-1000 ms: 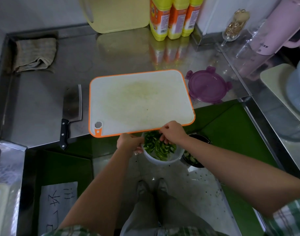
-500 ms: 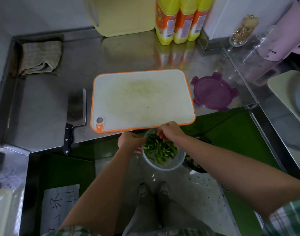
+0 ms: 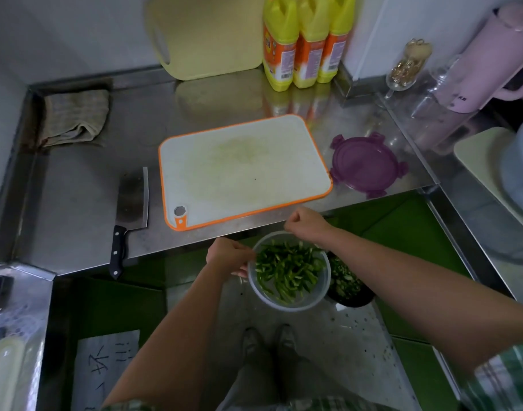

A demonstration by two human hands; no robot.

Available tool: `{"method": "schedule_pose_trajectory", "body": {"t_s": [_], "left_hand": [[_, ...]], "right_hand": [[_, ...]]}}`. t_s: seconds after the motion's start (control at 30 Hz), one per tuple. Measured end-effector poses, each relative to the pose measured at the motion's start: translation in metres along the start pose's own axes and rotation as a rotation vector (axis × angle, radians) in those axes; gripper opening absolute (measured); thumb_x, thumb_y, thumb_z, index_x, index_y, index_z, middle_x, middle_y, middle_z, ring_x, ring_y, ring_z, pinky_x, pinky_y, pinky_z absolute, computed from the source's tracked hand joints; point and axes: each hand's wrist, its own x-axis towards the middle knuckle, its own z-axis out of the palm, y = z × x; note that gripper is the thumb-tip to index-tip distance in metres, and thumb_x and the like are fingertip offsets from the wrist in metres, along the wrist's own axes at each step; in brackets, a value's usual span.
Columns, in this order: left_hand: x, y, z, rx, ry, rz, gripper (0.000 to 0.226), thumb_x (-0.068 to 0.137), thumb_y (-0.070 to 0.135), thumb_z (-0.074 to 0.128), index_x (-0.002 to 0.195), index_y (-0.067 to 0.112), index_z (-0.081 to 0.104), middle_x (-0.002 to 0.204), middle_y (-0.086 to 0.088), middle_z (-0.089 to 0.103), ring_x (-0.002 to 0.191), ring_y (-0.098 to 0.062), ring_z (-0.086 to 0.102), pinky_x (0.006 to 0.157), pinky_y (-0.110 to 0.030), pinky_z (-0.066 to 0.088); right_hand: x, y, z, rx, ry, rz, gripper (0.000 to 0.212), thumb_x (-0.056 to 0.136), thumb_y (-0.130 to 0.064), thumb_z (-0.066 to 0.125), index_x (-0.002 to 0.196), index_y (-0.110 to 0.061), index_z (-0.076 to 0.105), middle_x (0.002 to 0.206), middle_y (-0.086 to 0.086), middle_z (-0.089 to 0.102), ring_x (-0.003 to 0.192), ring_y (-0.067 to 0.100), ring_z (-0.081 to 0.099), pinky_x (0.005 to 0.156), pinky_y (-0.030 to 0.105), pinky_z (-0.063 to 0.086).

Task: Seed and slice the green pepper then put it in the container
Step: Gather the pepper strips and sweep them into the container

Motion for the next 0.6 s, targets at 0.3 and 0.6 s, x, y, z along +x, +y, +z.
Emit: {"method": "schedule_pose_trajectory", "body": {"t_s": [0.3, 0.6], "left_hand": [[-0.017, 0.049, -0.006, -0.124, 0.094, 0.083, 0.013, 0.076, -0.007, 0.069, 0.064, -0.003, 0.066, 0.049, -0.011, 0.059, 0.042, -0.015, 0.059, 0.045, -0.027, 0.056], [0.0, 0.095, -0.011, -0.2, 0.366, 0.211, 0.016, 0.078, 0.017, 0.075, 0.063, 0.02, 0.071, 0.078, -0.007, 0.073, 0.078, -0.029, 0.07, 0.082, -0.044, 0.058]], "right_hand": [[-0.021, 0.018, -0.061, -0.095, -0.21, 0.129, 0.046, 0.082, -0.054, 0.059, 0.097, -0.01, 0.057, 0.089, 0.012, 0.063, 0.068, 0.024, 0.061, 0.061, 0.03, 0.05], [-0.01, 0.009, -0.086, 0.035, 0.021, 0.046, 0.031, 0.099, -0.023, 0.041, 0.073, -0.008, 0.047, 0.048, 0.008, 0.043, 0.034, 0.016, 0.036, 0.037, 0.02, 0.028]]}}
